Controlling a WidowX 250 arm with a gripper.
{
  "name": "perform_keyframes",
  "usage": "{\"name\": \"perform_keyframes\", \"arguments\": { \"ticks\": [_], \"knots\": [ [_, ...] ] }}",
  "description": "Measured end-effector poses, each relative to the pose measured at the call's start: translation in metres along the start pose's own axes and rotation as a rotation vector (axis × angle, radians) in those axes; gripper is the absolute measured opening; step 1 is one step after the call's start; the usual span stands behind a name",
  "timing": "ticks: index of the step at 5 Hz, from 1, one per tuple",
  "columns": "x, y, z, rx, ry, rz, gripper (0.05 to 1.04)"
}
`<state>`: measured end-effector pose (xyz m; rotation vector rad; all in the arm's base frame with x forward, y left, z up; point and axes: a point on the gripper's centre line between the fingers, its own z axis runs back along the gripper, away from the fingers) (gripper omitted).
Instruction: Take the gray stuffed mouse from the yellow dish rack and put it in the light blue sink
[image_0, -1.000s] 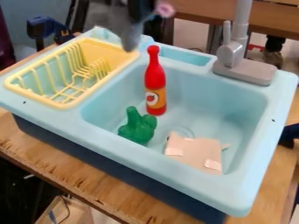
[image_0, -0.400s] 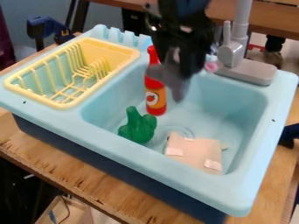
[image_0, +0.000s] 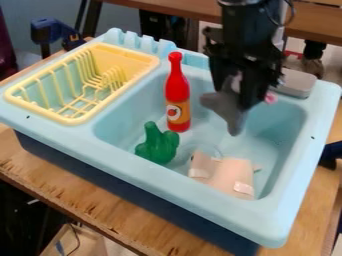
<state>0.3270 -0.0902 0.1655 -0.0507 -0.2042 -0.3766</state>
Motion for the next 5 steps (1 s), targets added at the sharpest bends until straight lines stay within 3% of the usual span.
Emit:
{"name": "perform_keyframes", "arguments": {
  "ticks": [2, 5],
  "knots": [
    [0.002, 0.004, -0.027, 0.017, 0.064, 0.029, 0.642],
    [0.003, 0.030, -0.046, 0.038, 0.071, 0.089, 0.641]
  ]
}}
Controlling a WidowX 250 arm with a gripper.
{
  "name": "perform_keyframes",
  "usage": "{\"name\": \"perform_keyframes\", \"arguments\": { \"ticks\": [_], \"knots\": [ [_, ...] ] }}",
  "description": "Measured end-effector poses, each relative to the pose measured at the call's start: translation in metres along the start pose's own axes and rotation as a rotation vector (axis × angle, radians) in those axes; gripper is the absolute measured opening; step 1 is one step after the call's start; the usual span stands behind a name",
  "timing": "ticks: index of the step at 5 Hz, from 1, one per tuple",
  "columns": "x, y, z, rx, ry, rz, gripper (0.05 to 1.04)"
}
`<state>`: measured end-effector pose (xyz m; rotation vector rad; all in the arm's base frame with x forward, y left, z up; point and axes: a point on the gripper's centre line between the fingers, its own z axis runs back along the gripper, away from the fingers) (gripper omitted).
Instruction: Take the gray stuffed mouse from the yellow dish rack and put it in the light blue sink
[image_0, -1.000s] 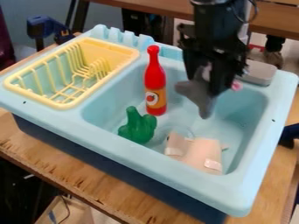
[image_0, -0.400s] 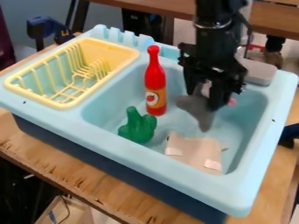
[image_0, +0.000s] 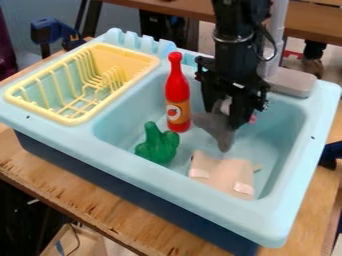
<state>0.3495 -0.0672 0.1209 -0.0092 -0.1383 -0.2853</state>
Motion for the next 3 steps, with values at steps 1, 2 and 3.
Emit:
{"name": "perform_keyframes", "arguments": {
  "ticks": [1, 2, 3],
  "knots": [
    [0.005, 0.006, -0.008, 0.004, -0.023, 0.001, 0.641],
    [0.004, 0.006, -0.018, -0.035, -0.002, 0.005, 0.707],
    [0.003, 0.004, -0.019, -0.043, 0.003, 0.007, 0.978]
  ]
}}
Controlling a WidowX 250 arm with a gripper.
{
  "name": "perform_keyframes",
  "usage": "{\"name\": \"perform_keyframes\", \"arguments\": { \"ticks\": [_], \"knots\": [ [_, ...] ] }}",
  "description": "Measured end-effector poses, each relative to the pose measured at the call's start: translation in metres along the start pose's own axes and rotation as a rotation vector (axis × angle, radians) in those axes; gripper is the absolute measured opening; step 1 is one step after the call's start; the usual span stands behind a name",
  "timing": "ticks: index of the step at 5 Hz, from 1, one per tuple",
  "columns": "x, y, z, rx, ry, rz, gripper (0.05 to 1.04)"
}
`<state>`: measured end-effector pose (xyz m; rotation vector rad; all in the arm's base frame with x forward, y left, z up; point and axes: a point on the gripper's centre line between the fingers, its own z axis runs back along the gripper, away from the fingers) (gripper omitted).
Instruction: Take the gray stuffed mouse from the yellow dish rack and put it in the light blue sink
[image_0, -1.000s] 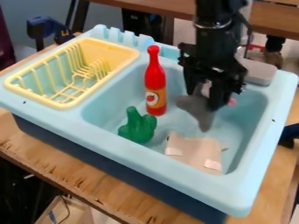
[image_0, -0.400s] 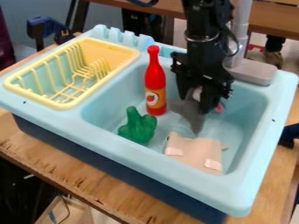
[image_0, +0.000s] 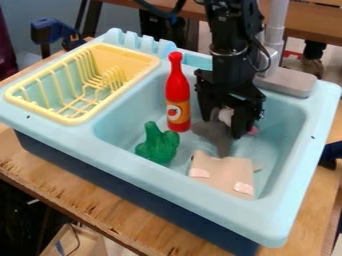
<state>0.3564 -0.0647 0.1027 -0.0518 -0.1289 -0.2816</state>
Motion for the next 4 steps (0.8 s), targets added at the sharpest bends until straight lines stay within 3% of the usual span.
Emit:
{"name": "perform_keyframes", "arguments": {
  "ticks": [2, 3, 4],
  "knots": [
    [0.000, -0.006, 0.010, 0.015, 0.005, -0.003, 1.002],
    [0.000, -0.023, 0.053, 0.045, -0.082, -0.061, 1.001],
    [-0.024, -0.036, 0.081, 0.061, -0.084, -0.103, 1.001]
  ]
}}
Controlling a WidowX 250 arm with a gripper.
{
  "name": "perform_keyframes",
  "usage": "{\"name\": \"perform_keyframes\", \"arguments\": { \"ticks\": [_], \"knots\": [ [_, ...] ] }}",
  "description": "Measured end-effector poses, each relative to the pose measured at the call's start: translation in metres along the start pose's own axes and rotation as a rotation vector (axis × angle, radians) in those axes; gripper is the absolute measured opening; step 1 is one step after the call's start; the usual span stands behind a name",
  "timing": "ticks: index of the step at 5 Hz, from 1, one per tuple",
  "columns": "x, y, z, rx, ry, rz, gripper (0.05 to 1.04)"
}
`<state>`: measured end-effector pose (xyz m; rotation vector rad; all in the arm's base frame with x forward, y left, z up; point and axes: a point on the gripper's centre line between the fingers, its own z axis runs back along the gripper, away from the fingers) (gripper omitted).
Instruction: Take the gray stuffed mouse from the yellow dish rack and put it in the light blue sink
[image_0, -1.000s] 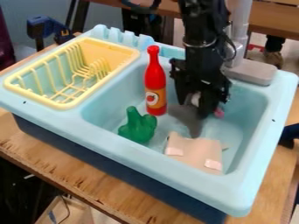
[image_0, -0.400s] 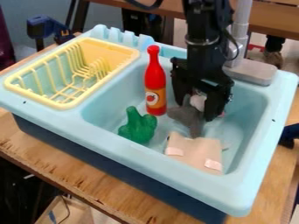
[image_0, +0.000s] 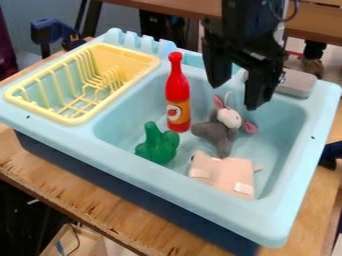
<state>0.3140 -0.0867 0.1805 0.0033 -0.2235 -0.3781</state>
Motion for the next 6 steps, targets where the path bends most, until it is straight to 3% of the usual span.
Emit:
{"name": "perform_keyframes", "arguments": {
  "ticks": [1, 2, 6],
  "knots": [
    [-0.027, -0.005, 0.021, 0.017, 0.079, 0.006, 1.001],
    [-0.043, -0.006, 0.029, -0.044, 0.243, -0.071, 1.001],
    [-0.045, -0.002, 0.029, -0.045, 0.259, -0.062, 1.001]
  ]
}}
